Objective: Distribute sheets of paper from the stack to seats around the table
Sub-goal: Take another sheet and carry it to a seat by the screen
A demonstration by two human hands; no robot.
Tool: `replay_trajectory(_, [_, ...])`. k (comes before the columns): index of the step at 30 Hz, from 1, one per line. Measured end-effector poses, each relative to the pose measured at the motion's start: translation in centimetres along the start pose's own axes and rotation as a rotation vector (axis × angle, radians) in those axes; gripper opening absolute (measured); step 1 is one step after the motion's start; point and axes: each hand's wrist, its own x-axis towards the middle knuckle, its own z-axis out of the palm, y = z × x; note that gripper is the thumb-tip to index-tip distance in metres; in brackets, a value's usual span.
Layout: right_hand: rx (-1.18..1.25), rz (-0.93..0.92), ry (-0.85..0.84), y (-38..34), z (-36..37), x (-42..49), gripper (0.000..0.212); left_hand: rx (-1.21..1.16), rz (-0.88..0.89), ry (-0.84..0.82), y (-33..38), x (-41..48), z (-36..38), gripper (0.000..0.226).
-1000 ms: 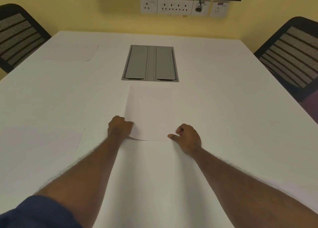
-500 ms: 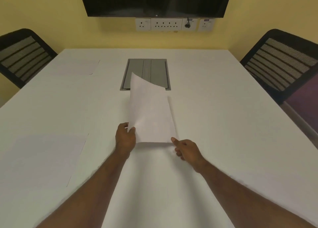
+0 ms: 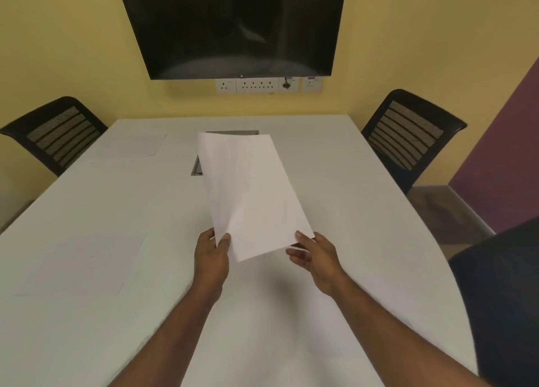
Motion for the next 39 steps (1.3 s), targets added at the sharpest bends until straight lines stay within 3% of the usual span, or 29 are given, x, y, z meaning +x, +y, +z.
replay_trajectory(10, [-0.23,-0.268,0.042,-7.3,-6.9,-12.7,0.021,0.025,0.126,-0.157,2.6,-12.7,1.2,0.045])
replay_trajectory(15, [-0.239,-0.307,0.073,-10.2,-10.9,-20.2,0.023,-0.062,0.165,-0.302,3.8,-19.4,3.0,0.026])
replay_trajectory(21, [-0.195,-0.282,0.127,-12.0,-16.5,-27.1,0.017,-0.155,0.115,-0.326,6.6,-25.0,5.1,0.041])
replay_trajectory(31, [-0.184,-0.215,0.15,-16.1,-26.8,-30.7,0.022,-0.233,0.065,-0.386,9.5,-27.1,8.4,0.064])
replay_trajectory(39, [-0.242,-0.218,0.09,-23.0,-36.5,-28.2,0.021,-0.222,0.0,-0.333,9.4,-28.6,21.5,0.051])
